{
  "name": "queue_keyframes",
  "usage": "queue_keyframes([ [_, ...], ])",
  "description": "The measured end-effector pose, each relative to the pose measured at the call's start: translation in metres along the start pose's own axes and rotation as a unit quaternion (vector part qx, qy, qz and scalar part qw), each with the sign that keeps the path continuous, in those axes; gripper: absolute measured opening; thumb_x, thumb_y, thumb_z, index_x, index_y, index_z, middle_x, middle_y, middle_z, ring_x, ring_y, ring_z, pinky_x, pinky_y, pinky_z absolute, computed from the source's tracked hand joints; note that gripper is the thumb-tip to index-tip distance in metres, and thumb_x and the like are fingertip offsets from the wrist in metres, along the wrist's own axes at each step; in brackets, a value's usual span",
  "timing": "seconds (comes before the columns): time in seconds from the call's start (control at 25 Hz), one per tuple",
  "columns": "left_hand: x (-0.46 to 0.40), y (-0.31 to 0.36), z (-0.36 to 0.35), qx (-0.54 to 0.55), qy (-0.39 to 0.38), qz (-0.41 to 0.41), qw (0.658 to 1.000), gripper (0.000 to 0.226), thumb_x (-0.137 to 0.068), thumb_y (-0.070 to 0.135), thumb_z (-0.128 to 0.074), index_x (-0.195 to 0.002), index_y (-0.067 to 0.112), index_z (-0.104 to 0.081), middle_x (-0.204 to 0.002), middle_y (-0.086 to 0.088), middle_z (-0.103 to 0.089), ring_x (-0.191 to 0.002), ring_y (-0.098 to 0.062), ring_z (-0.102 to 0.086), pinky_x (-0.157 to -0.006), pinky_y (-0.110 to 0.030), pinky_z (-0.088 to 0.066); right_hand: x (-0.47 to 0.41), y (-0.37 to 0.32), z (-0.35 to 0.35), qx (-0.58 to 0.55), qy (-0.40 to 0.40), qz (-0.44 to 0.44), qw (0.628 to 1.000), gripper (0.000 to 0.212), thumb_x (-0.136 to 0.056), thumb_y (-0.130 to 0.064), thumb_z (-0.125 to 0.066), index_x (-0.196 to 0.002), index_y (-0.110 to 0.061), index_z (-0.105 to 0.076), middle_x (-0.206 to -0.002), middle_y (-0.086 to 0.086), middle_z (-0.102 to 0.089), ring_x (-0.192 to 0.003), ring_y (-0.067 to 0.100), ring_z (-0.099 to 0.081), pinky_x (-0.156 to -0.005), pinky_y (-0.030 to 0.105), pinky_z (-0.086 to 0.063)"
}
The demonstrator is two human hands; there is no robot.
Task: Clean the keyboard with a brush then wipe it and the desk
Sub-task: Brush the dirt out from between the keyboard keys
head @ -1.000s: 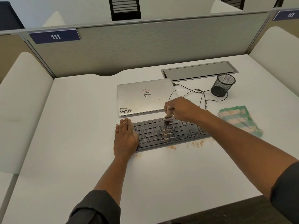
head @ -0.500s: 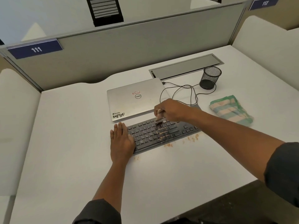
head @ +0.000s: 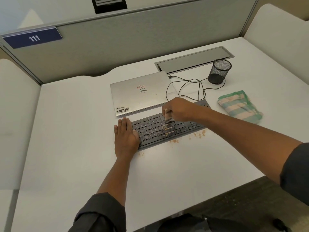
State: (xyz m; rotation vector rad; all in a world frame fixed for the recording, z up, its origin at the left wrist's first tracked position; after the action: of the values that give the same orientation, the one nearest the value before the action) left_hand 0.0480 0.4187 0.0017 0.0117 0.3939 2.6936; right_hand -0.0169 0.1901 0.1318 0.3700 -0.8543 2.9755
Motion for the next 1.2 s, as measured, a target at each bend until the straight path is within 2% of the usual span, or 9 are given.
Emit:
queue_keyframes([
  [0.12, 0.000, 0.001, 0.000, 0.001, 0.007, -0.002, 1.000, 0.072, -0.091, 0.028, -0.019, -0.157, 0.001, -0.025, -0.165, -0.015, -0.025, -0.155, -0.029, -0.013, -0.128, -0.044, -0.005, 0.005, -0.007, -0.003, -0.007, -0.013, 0.026, 1.000, 0.018, -0.091, -0.007, -0.060, -0.084, -0.020, -0.069, -0.082, -0.007, -0.070, -0.082, 0.008, -0.067, -0.071, 0.024, -0.051],
  [0.28, 0.000, 0.000, -0.001, 0.002, 0.004, 0.002, 1.000, 0.063, -0.098, 0.020, -0.033, -0.157, 0.000, -0.026, -0.165, -0.015, -0.025, -0.155, -0.030, -0.013, -0.128, -0.045, -0.006, -0.004, 0.000, 0.013, 0.001, 0.015, 0.006, 1.000, 0.019, -0.089, -0.005, -0.057, -0.081, -0.017, -0.070, -0.080, -0.004, -0.071, -0.083, 0.012, -0.068, -0.067, 0.024, -0.050],
  [0.44, 0.000, 0.001, 0.000, 0.005, 0.002, 0.001, 1.000, 0.063, -0.098, 0.019, -0.034, -0.157, 0.000, -0.025, -0.166, -0.015, -0.024, -0.156, -0.029, -0.012, -0.128, -0.045, -0.006, -0.001, -0.012, -0.007, -0.007, -0.030, 0.027, 0.999, 0.020, -0.092, -0.007, -0.059, -0.080, -0.021, -0.066, -0.084, -0.005, -0.071, -0.084, 0.010, -0.069, -0.069, 0.022, -0.050],
  [0.56, 0.000, 0.001, 0.000, 0.007, 0.002, 0.004, 1.000, 0.063, -0.099, 0.018, -0.037, -0.157, 0.000, -0.025, -0.166, -0.015, -0.024, -0.156, -0.029, -0.011, -0.128, -0.044, -0.005, -0.002, -0.019, -0.004, -0.008, 0.024, 0.041, 0.999, 0.018, -0.095, -0.012, -0.053, -0.085, -0.016, -0.067, -0.083, -0.002, -0.072, -0.079, 0.010, -0.066, -0.068, 0.025, -0.050],
  [0.72, -0.001, 0.001, 0.000, 0.003, -0.001, 0.004, 1.000, 0.063, -0.098, 0.018, -0.037, -0.158, 0.001, -0.024, -0.166, -0.015, -0.023, -0.156, -0.029, -0.011, -0.128, -0.044, -0.005, -0.008, -0.011, 0.003, -0.015, 0.148, -0.018, 0.989, 0.020, -0.094, -0.018, -0.045, -0.087, -0.014, -0.064, -0.074, 0.001, -0.066, -0.069, 0.018, -0.059, -0.057, 0.028, -0.040],
  [0.92, 0.000, 0.000, -0.001, 0.004, 0.004, 0.001, 1.000, 0.063, -0.098, 0.020, -0.035, -0.157, 0.001, -0.025, -0.166, -0.015, -0.024, -0.156, -0.029, -0.011, -0.128, -0.044, -0.004, -0.003, -0.007, -0.008, -0.006, 0.074, -0.083, 0.994, 0.021, -0.090, -0.013, -0.046, -0.085, -0.007, -0.065, -0.077, 0.007, -0.068, -0.071, 0.023, -0.064, -0.059, 0.033, -0.050],
  [1.04, 0.000, 0.000, -0.002, 0.007, 0.004, -0.001, 1.000, 0.062, -0.099, 0.020, -0.035, -0.157, 0.000, -0.025, -0.165, -0.015, -0.024, -0.156, -0.029, -0.012, -0.128, -0.044, -0.004, -0.006, -0.010, 0.005, -0.030, 0.111, -0.089, 0.989, 0.025, -0.093, -0.012, -0.045, -0.090, 0.001, -0.066, -0.081, 0.015, -0.070, -0.073, 0.030, -0.068, -0.063, 0.040, -0.055],
  [1.12, 0.000, -0.001, -0.001, 0.007, 0.009, -0.002, 1.000, 0.063, -0.098, 0.023, -0.032, -0.157, 0.000, -0.026, -0.165, -0.016, -0.025, -0.155, -0.030, -0.013, -0.128, -0.045, -0.005, -0.009, -0.009, 0.008, -0.054, 0.142, -0.095, 0.984, 0.023, -0.095, -0.014, -0.044, -0.091, -0.005, -0.065, -0.083, 0.010, -0.069, -0.076, 0.026, -0.067, -0.064, 0.036, -0.051],
  [1.2, 0.000, -0.001, -0.002, 0.007, 0.006, -0.003, 1.000, 0.063, -0.098, 0.022, -0.033, -0.157, 0.000, -0.026, -0.165, -0.016, -0.026, -0.155, -0.030, -0.013, -0.128, -0.045, -0.006, -0.008, -0.008, 0.001, -0.050, 0.130, -0.106, 0.985, 0.022, -0.095, -0.016, -0.044, -0.091, -0.009, -0.065, -0.083, 0.006, -0.068, -0.078, 0.024, -0.067, -0.065, 0.034, -0.050],
])
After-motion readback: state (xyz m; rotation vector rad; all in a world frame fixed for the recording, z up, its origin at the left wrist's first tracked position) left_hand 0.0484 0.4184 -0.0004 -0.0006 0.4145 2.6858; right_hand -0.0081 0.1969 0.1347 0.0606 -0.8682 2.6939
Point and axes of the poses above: each hand's wrist, its own x-axis away from the middle knuckle, its own z-axis out of the back of the hand, y = z × x, the point moved 4 cm from there along -x, towards the middle knuckle
